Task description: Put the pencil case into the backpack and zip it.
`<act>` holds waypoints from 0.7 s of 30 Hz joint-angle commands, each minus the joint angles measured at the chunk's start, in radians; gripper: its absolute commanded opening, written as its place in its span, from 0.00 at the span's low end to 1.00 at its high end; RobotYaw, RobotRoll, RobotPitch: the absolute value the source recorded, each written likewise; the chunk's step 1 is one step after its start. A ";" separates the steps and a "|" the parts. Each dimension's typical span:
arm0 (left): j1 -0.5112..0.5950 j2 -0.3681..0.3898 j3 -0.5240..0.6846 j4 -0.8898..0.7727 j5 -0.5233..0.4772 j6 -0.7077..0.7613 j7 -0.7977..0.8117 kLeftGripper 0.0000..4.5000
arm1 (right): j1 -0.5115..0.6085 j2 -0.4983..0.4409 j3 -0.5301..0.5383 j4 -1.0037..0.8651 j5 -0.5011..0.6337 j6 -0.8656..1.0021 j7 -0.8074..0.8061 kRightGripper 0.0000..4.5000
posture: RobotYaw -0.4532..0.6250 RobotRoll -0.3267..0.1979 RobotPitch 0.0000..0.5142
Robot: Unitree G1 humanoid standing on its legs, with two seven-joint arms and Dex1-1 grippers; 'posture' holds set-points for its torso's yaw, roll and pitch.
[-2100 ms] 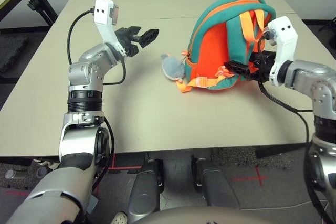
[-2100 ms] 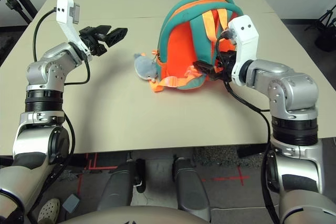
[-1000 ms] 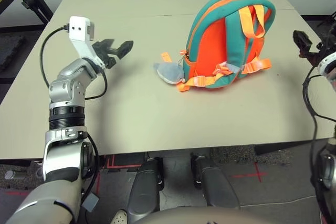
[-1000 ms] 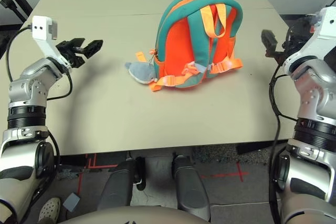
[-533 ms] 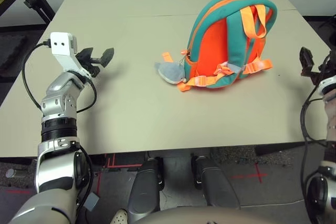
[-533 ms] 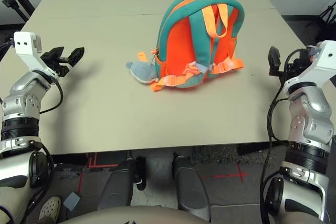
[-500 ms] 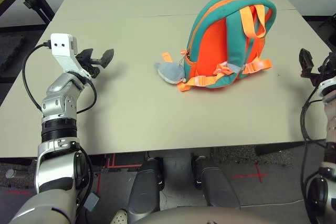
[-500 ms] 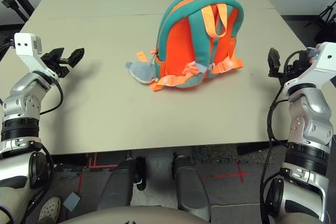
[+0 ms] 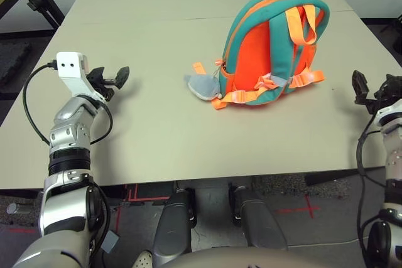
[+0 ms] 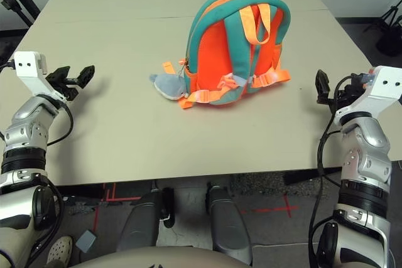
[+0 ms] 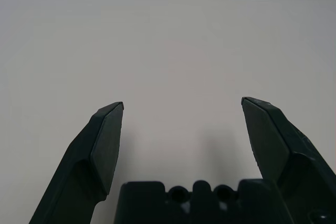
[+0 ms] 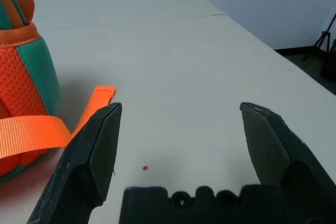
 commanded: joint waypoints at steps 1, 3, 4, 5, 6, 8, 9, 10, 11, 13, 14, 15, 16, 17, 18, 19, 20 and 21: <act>0.025 0.016 0.016 0.008 0.006 -0.010 0.011 1.00 | -0.009 0.004 0.013 0.025 -0.008 -0.014 -0.005 0.99 | 0.33 0.62 0.47; 0.031 0.016 0.020 0.007 0.004 -0.010 0.014 1.00 | -0.014 0.006 0.020 0.025 -0.009 -0.014 -0.007 0.99 | 0.33 0.62 0.49; 0.033 0.016 0.021 0.007 0.004 -0.010 0.014 1.00 | -0.016 0.007 0.022 0.024 -0.010 -0.014 -0.008 0.99 | 0.33 0.62 0.49; 0.037 0.015 0.021 0.003 0.003 -0.009 0.013 1.00 | -0.020 0.009 0.027 0.022 -0.009 -0.013 -0.008 0.99 | 0.33 0.62 0.50; 0.043 0.014 0.021 -0.002 0.002 -0.009 0.014 1.00 | -0.023 0.012 0.030 0.021 -0.009 -0.013 -0.009 0.99 | 0.34 0.62 0.51; 0.052 0.012 0.021 -0.009 0.001 -0.007 0.015 1.00 | -0.030 0.020 0.039 0.016 -0.009 -0.010 -0.009 0.99 | 0.34 0.62 0.52; 0.055 0.011 0.021 -0.010 0.001 -0.007 0.015 1.00 | -0.031 0.023 0.043 0.013 -0.008 -0.009 -0.008 0.99 | 0.34 0.62 0.52; 0.058 0.010 0.021 -0.012 0.000 -0.006 0.016 1.00 | -0.032 0.027 0.047 0.009 -0.006 -0.007 -0.007 0.99 | 0.34 0.62 0.52; 0.058 0.011 0.021 -0.009 0.000 -0.007 0.016 1.00 | -0.033 0.031 0.051 0.005 -0.006 -0.006 -0.008 0.99 | 0.34 0.62 0.52; 0.065 0.006 0.020 -0.019 -0.001 -0.005 0.019 1.00 | -0.032 0.035 0.057 -0.001 -0.004 -0.003 -0.010 0.99 | 0.34 0.62 0.52; 0.067 0.005 0.020 -0.021 -0.002 -0.004 0.020 1.00 | -0.032 0.037 0.060 -0.003 -0.003 -0.003 -0.010 0.99 | 0.34 0.62 0.51; 0.066 0.004 0.020 -0.020 -0.002 -0.004 0.021 1.00 | -0.034 0.039 0.062 -0.004 -0.004 -0.003 -0.011 0.99 | 0.35 0.62 0.51; 0.063 0.005 0.020 -0.016 -0.002 -0.005 0.021 1.00 | -0.035 0.041 0.063 -0.003 -0.004 -0.003 -0.012 0.99 | 0.35 0.62 0.50; 0.061 0.006 0.021 -0.012 -0.001 -0.007 0.021 1.00 | -0.036 0.042 0.065 0.000 -0.005 -0.006 -0.012 0.99 | 0.35 0.62 0.50; 0.060 0.006 0.022 -0.009 -0.001 -0.008 0.022 1.00 | -0.037 0.043 0.065 0.002 -0.005 -0.007 -0.011 0.99 | 0.35 0.62 0.49; 0.060 0.006 0.022 -0.009 -0.001 -0.009 0.022 1.00 | -0.039 0.043 0.066 0.008 -0.006 -0.010 -0.010 0.99 | 0.35 0.62 0.49; 0.060 0.005 0.022 -0.010 -0.001 -0.010 0.023 1.00 | -0.042 0.043 0.065 0.015 -0.007 -0.014 -0.009 0.99 | 0.35 0.62 0.49; 0.061 0.005 0.022 -0.011 -0.002 -0.010 0.023 1.00 | -0.045 0.043 0.065 0.019 -0.007 -0.017 -0.008 0.99 | 0.35 0.62 0.49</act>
